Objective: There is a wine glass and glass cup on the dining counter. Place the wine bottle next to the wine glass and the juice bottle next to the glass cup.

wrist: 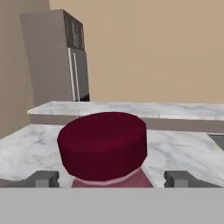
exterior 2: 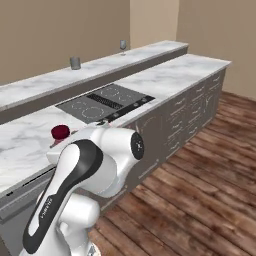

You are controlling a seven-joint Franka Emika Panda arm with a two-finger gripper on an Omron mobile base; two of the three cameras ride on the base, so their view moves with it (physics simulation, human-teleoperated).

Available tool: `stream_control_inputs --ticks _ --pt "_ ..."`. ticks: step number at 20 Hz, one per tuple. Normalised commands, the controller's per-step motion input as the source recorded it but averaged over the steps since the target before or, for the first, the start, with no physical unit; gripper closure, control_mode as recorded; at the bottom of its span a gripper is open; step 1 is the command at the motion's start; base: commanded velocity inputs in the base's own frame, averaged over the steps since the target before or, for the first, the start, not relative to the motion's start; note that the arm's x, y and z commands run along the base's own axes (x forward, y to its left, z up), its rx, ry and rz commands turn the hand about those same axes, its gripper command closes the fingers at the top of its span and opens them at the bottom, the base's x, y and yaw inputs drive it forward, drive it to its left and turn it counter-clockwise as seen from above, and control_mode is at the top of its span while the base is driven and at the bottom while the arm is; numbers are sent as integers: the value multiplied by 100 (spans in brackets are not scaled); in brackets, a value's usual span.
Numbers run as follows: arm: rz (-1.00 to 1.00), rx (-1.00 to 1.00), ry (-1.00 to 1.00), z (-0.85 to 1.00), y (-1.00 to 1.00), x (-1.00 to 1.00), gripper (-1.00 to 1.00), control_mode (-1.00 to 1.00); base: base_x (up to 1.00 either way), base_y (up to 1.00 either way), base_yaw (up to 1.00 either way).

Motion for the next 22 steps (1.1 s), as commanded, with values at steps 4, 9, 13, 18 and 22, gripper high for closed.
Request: stream_control_inputs --ticks 4,9,13,18,22 --pt "0 0 0 0 0 0 100 100 29 -13 28" --pt "0 0 0 0 0 0 100 100 51 -31 0" --pt "0 0 0 0 0 0 100 100 49 -29 0" --pt "0 0 0 0 0 0 100 100 63 -38 0" --pt "0 0 0 0 0 0 100 100 67 -40 0"
